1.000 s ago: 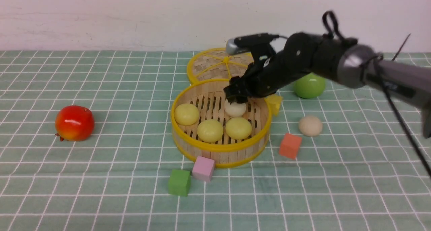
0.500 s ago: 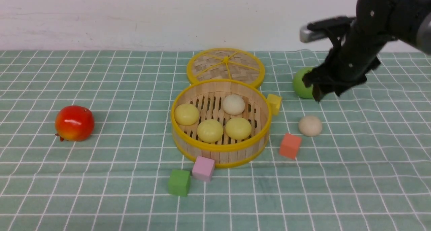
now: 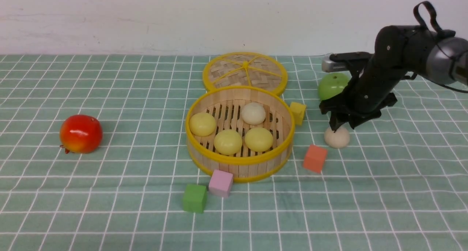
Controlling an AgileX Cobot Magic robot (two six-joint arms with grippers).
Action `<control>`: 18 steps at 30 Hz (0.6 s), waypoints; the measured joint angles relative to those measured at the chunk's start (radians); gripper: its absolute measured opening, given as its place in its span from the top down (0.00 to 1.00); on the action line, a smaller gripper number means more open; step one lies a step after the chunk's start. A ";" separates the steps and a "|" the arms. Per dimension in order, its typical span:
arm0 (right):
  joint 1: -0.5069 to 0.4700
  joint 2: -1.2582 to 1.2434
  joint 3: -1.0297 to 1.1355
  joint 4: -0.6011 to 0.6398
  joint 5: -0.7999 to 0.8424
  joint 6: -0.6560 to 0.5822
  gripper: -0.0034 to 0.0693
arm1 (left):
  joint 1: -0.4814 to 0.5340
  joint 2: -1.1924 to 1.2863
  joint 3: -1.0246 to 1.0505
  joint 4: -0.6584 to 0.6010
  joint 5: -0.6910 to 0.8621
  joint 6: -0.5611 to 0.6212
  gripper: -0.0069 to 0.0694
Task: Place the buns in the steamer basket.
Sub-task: Use the right arm to grab a steamed stuffed bun
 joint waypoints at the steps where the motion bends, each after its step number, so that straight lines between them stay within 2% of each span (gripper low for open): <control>1: 0.000 0.011 -0.001 0.000 -0.012 0.000 0.44 | 0.000 0.000 0.000 0.000 0.000 0.000 0.81; 12: 0.000 0.043 -0.003 0.005 -0.075 0.000 0.45 | 0.000 0.000 0.000 0.000 0.000 0.000 0.81; 18: 0.000 0.046 -0.003 0.015 -0.067 -0.034 0.58 | 0.000 0.000 0.000 0.000 0.000 0.000 0.81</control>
